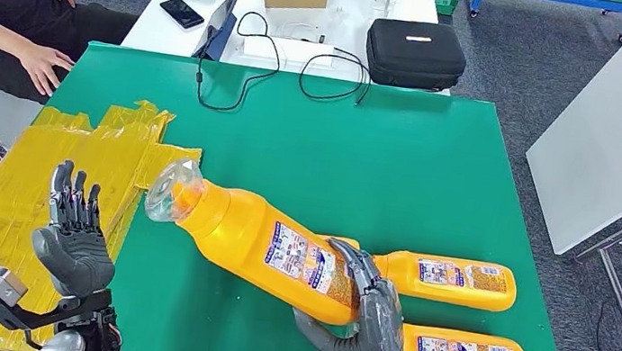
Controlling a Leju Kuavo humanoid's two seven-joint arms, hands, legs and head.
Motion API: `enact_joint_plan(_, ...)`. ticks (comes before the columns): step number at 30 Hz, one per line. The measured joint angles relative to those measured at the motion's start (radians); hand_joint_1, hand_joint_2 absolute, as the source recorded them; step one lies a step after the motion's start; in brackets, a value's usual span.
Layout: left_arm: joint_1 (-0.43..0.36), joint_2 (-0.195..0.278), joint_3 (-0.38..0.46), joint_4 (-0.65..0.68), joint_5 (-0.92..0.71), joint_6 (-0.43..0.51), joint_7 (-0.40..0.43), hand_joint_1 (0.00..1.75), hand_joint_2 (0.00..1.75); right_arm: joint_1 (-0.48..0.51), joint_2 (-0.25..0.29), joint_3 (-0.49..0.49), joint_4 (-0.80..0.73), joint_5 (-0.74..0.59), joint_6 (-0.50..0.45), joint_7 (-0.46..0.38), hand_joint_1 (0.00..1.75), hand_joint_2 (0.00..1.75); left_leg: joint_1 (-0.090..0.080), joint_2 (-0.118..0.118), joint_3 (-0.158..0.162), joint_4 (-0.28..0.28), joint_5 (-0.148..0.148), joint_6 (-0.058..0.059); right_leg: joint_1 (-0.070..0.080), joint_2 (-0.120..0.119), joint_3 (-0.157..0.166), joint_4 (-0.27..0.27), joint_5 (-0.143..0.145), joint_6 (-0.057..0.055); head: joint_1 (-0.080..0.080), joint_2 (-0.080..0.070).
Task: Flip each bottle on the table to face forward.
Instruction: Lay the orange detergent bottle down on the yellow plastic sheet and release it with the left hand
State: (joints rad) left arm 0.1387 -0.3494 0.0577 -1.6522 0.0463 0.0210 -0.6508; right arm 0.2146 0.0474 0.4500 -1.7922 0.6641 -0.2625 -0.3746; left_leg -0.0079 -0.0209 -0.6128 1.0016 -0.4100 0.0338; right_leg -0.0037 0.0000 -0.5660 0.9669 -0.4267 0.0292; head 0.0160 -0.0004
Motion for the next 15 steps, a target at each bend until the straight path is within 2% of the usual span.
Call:
enact_joint_plan(3, -0.001, 0.000, -0.001, 0.001, 0.019, -0.019, 0.013, 0.00, 1.75, -0.001, 0.001, 0.000, 0.000, -0.005, 0.010, -0.002, 1.75, 1.75, 0.000, 0.000, 0.000, 0.000, 0.000, 0.000, 0.000, 0.000, 0.000, 0.000, 0.000, 0.000, 0.000, 0.000)
enact_joint_plan(4, -0.002, 0.000, -0.004, 0.005, 0.057, -0.057, 0.034, 0.00, 1.75, -0.003, 0.003, 0.000, 0.001, -0.012, 0.028, -0.006, 1.75, 1.75, 0.000, 0.000, 0.000, 0.000, 0.000, 0.000, 0.000, 0.000, 0.000, 0.000, 0.000, 0.000, 0.000, 0.000)
enact_joint_plan(6, -0.008, 0.000, -0.027, 0.028, 0.159, -0.216, 0.081, 0.00, 1.75, -0.024, 0.020, -0.001, 0.019, -0.028, 0.079, -0.022, 1.75, 1.75, 0.000, 0.000, 0.000, 0.000, 0.000, 0.000, 0.000, 0.000, 0.000, 0.000, 0.000, 0.000, 0.000, 0.000)
enact_joint_plan(8, -0.018, -0.001, -0.069, 0.062, 0.214, -0.372, 0.093, 0.00, 1.75, -0.058, 0.048, -0.001, 0.054, -0.031, 0.109, -0.039, 1.75, 1.75, 0.000, 0.000, 0.000, 0.000, 0.000, 0.000, 0.000, 0.000, 0.000, 0.000, 0.000, 0.000, 0.000, 0.000)
enact_joint_plan(9, -0.022, -0.001, -0.089, 0.075, 0.216, -0.406, 0.089, 0.00, 1.75, -0.072, 0.060, -0.001, 0.070, -0.031, 0.112, -0.043, 1.75, 1.75, 0.000, 0.000, 0.000, 0.000, 0.001, 0.000, 0.000, 0.000, 0.000, 0.000, 0.001, 0.000, 0.000, 0.000)
enact_joint_plan(15, -0.031, 0.000, -0.119, 0.115, 0.219, -0.411, 0.083, 0.00, 1.75, -0.098, 0.091, -0.003, 0.116, -0.030, 0.112, -0.049, 1.75, 1.75, 0.000, 0.000, -0.001, 0.000, 0.001, 0.000, 0.000, 0.000, 0.000, 0.000, 0.001, 0.000, 0.000, 0.000)
